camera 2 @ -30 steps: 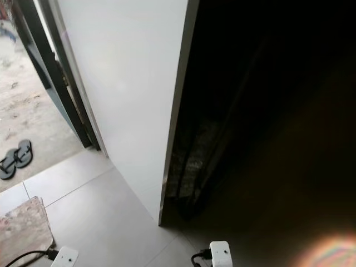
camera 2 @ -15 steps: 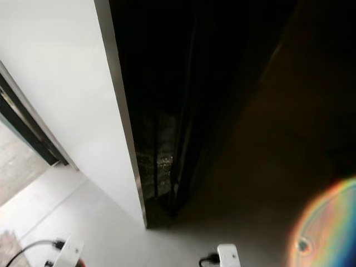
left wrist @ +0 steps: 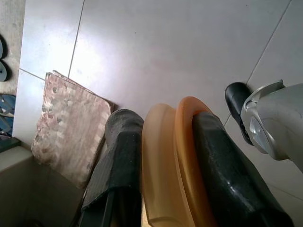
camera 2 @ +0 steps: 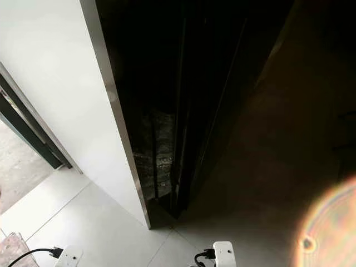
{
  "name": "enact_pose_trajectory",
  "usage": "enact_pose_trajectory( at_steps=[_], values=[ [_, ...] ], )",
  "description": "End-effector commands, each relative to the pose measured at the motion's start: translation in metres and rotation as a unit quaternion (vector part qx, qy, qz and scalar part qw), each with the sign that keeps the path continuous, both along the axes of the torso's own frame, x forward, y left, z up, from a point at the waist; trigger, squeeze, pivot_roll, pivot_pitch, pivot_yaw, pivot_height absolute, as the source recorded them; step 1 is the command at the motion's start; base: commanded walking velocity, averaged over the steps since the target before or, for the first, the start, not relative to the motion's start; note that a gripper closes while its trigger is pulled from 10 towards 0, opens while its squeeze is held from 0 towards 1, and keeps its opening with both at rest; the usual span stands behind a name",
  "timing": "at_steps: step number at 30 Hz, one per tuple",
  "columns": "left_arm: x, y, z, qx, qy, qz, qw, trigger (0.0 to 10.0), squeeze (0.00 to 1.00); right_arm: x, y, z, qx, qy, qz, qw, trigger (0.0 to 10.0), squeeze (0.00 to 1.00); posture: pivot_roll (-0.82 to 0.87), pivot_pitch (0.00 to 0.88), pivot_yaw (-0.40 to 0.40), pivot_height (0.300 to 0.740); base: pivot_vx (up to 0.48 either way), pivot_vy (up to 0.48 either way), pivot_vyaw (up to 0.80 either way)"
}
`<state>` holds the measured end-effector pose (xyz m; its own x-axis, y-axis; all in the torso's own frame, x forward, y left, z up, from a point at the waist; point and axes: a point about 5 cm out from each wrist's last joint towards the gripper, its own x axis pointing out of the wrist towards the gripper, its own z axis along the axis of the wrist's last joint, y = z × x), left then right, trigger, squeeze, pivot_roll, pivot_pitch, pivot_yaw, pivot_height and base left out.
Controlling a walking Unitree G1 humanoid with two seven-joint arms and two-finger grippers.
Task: Restocking fridge
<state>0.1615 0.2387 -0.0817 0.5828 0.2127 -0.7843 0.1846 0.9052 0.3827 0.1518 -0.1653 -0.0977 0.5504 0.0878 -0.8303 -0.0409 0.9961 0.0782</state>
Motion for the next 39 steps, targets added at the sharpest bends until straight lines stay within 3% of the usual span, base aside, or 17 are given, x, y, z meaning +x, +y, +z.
enact_pose_trajectory(
  at_steps=[1,15,29,39],
  values=[
    [-0.0053,0.0049,-0.0015,0.006,0.018,-0.007,1.0,10.0,0.0,-0.006,0.0002,-0.0024,0.002,0.009,-0.011,1.0,10.0,0.0,0.12,0.126,-0.015,0.74,0.0,0.0,0.0],
    [-0.0007,0.0026,-0.0002,-0.003,0.012,-0.005,1.0,10.0,0.0,-0.005,0.0005,-0.0022,0.003,0.009,-0.018,1.0,10.0,0.0,0.12,0.119,-0.01,0.74,0.0,0.0,0.0],
    [-0.0036,0.0027,-0.0015,-0.001,0.017,-0.002,1.0,10.0,0.0,-0.0053,-0.0017,-0.0021,-0.002,0.007,-0.022,1.0,10.0,0.0,0.12,0.123,-0.019,0.74,0.0,0.314,0.0],
    [-0.0022,-0.0006,-0.0017,-0.002,0.015,-0.006,1.0,10.0,0.0,-0.0051,-0.0023,-0.002,-0.007,0.005,-0.027,1.0,10.0,0.0,0.12,0.121,-0.022,0.74,0.0,0.084,-0.72]
  ],
)
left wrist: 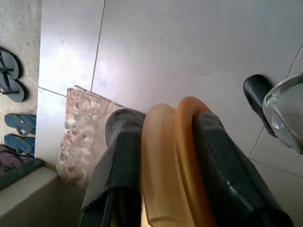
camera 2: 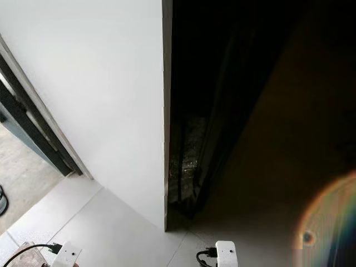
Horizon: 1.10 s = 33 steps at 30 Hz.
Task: Restocking fridge
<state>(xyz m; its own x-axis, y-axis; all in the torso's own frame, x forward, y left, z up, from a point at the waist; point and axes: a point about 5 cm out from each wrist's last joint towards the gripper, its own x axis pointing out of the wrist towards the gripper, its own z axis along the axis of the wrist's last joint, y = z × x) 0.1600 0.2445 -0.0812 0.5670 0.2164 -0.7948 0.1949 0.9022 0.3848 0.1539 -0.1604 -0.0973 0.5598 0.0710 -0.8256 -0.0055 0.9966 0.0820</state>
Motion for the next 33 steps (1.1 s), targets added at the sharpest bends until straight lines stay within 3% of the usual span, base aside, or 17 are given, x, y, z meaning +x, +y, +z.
enact_pose_trajectory(
  at_steps=[1,4,18,30,31,32,33],
  values=[
    [-0.001,-0.007,-0.002,-0.005,0.005,-0.005,1.0,10.0,0.0,-0.007,-0.007,-0.002,-0.009,0.009,-0.009,1.0,10.0,0.0,0.12,0.121,-0.022,0.74,0.0,0.0,-0.8],
    [-0.001,-0.007,-0.002,-0.005,0.004,-0.005,1.0,10.0,0.0,-0.007,-0.008,-0.002,-0.011,0.008,-0.009,1.0,10.0,0.0,0.12,0.121,-0.023,0.74,0.0,0.0,-0.8],
    [-0.001,-0.007,-0.002,-0.006,0.004,-0.005,1.0,10.0,0.0,-0.006,-0.009,-0.001,-0.021,-0.001,-0.019,1.0,10.0,0.0,0.12,0.121,-0.024,0.74,0.0,0.0,0.0],
    [-0.003,-0.007,-0.003,-0.006,0.006,-0.004,1.0,10.0,0.0,-0.003,-0.017,0.005,-0.039,-0.069,-0.128,0.989,10.0,0.0,0.1,0.123,-0.036,0.74,0.0,0.0,0.0],
    [-0.004,-0.007,-0.004,-0.005,0.008,-0.004,1.0,10.0,0.0,0.05,-0.027,0.039,-0.055,-0.198,-0.127,0.97,10.0,0.0,0.1,0.123,-0.036,0.74,0.0,0.0,0.0],
    [-0.004,-0.007,-0.004,-0.005,0.008,-0.004,1.0,10.0,0.0,0.05,-0.027,0.039,-0.055,-0.198,-0.127,0.97,10.0,0.0,0.1,0.123,-0.036,0.74,0.0,0.0,0.0],
    [-0.004,-0.007,-0.004,-0.005,0.008,-0.005,1.0,10.0,0.0,0.074,-0.029,0.062,-0.059,-0.275,-0.123,0.952,10.0,0.0,0.09,0.124,-0.037,0.74,0.0,0.0,0.0]
  ],
)
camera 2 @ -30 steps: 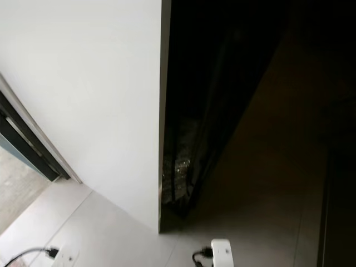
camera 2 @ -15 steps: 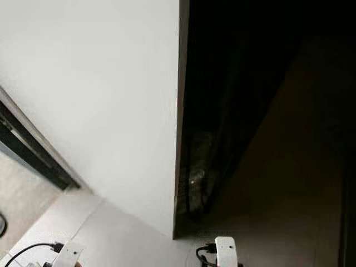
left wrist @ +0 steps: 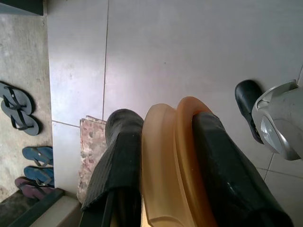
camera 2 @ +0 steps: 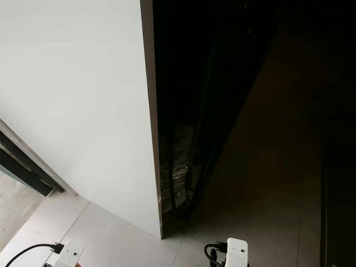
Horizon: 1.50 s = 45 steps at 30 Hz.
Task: Restocking fridge
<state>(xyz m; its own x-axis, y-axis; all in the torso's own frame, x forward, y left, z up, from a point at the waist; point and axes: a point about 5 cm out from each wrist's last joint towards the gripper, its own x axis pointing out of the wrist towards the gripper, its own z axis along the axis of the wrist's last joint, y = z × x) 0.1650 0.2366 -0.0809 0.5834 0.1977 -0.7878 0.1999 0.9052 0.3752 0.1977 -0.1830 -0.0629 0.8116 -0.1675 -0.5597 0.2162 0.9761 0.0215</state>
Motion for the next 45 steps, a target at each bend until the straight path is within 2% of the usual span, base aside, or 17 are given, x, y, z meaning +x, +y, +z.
enact_pose_trajectory(
  at_steps=[1,4,9,13,14,18,20,24,28,29,31,35,38,40,45],
  values=[
    [-0.009,0.001,-0.004,0.002,0.017,0.001,1.0,10.0,0.0,0.032,-0.006,0.033,-0.022,-0.11,0.004,0.994,10.0,0.0,0.09,0.122,-0.043,0.74,0.0,0.0,0.0],
    [-0.008,0.0,-0.004,0.001,0.016,0.002,1.0,10.0,0.0,0.033,-0.002,0.04,-0.024,-0.144,0.019,0.989,10.0,0.0,0.09,0.122,-0.044,0.74,0.0,0.0,0.0],
    [-0.007,-0.002,-0.004,0.0,0.015,0.0,1.0,10.0,0.0,0.03,-0.001,0.041,-0.019,-0.155,0.025,0.987,10.0,0.0,0.08,0.121,-0.049,0.74,0.0,0.0,0.0],
    [-0.008,-0.002,-0.004,0.0,0.015,0.001,1.0,10.0,0.0,0.021,0.002,0.046,-0.041,-0.177,0.057,0.982,10.0,0.0,0.08,0.118,-0.054,0.74,0.0,0.0,0.0],
    [-0.008,-0.002,-0.004,0.0,0.016,0.002,1.0,10.0,0.0,0.018,0.004,0.049,-0.054,-0.183,0.084,0.978,10.0,0.0,0.08,0.119,-0.056,0.74,0.0,0.0,0.0],
    [-0.01,-0.001,-0.005,0.001,0.018,0.003,1.0,10.0,0.0,0.016,0.01,0.058,-0.039,-0.212,0.102,0.971,10.0,0.0,0.08,0.119,-0.061,0.74,0.0,0.0,0.0],
    [-0.01,-0.001,-0.005,0.0,0.019,0.003,1.0,10.0,0.0,0.017,0.021,0.062,0.004,-0.214,0.151,0.965,10.0,0.0,0.07,0.119,-0.061,0.74,0.0,0.0,0.0],
    [-0.01,-0.003,-0.006,-0.001,0.019,0.002,1.0,10.0,0.0,0.02,0.022,0.071,0.01,-0.228,0.173,0.958,10.0,0.0,0.07,0.12,-0.062,0.74,0.0,0.0,0.0],
    [-0.009,-0.005,-0.006,-0.003,0.018,0.002,1.0,10.0,0.0,0.033,0.017,0.086,0.002,-0.251,0.168,0.953,10.0,0.0,0.07,0.117,-0.063,0.74,0.0,0.0,0.0],
    [-0.009,-0.005,-0.006,-0.003,0.018,0.002,1.0,10.0,0.0,0.037,0.017,0.092,0.006,-0.26,0.169,0.951,10.0,0.71,0.07,0.116,-0.064,0.74,0.0,0.0,0.0],
    [-0.009,-0.005,-0.006,-0.004,0.018,0.002,1.0,10.0,0.0,0.041,0.018,0.1,0.01,-0.267,0.175,0.948,10.0,1.0,0.07,0.115,-0.063,0.74,0.0,0.0,0.0],
    [-0.01,-0.006,-0.006,-0.004,0.02,0.004,1.0,10.0,0.0,0.049,0.03,0.116,0.032,-0.286,0.214,0.934,10.0,1.0,0.07,0.114,-0.066,0.74,0.0,0.0,0.0],
    [-0.01,-0.006,-0.006,-0.005,0.02,0.004,1.0,10.0,0.0,0.049,0.035,0.119,0.044,-0.287,0.23,0.929,10.0,1.0,0.07,0.114,-0.067,0.74,0.0,0.0,0.0],
    [-0.01,-0.006,-0.006,-0.005,0.02,0.004,1.0,10.0,0.0,0.049,0.037,0.121,0.05,-0.283,0.239,0.927,10.0,1.0,0.06,0.115,-0.066,0.74,0.0,0.0,0.0],
    [-0.01,-0.008,-0.007,-0.006,0.021,0.004,1.0,10.0,0.0,0.055,0.033,0.126,0.029,-0.283,0.234,0.93,10.0,1.0,0.06,0.115,-0.068,0.74,0.0,0.0,0.0]
  ],
)
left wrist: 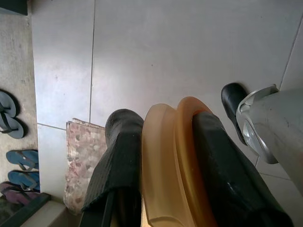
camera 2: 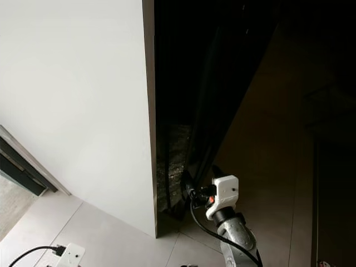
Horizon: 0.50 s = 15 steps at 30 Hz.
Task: Restocking fridge
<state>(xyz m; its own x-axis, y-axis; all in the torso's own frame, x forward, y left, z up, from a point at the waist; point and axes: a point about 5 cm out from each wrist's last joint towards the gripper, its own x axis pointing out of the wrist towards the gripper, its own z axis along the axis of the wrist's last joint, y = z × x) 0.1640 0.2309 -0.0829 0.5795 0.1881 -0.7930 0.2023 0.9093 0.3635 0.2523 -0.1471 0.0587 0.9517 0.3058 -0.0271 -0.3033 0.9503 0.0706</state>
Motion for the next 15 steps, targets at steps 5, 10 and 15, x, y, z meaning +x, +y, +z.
enact_pose_trajectory(
  at_steps=[5,10,15],
  values=[
    [-0.01,-0.003,-0.005,-0.001,0.019,0.005,1.0,10.0,0.0,0.013,-0.006,0.017,-0.012,-0.02,-0.012,1.0,10.0,0.16,0.06,0.116,-0.069,0.74,0.0,0.0,0.0],
    [-0.01,-0.003,-0.006,-0.001,0.019,0.007,1.0,10.0,0.0,0.019,-0.004,0.021,-0.019,-0.027,-0.006,0.999,10.0,0.0,0.07,0.113,-0.072,0.74,0.0,0.0,0.0],
    [-0.011,-0.003,-0.006,-0.002,0.02,0.008,1.0,10.0,0.0,0.023,-0.005,0.026,-0.023,-0.034,-0.007,0.999,10.0,0.0,0.07,0.112,-0.071,0.74,0.0,0.0,0.0]
  ],
)
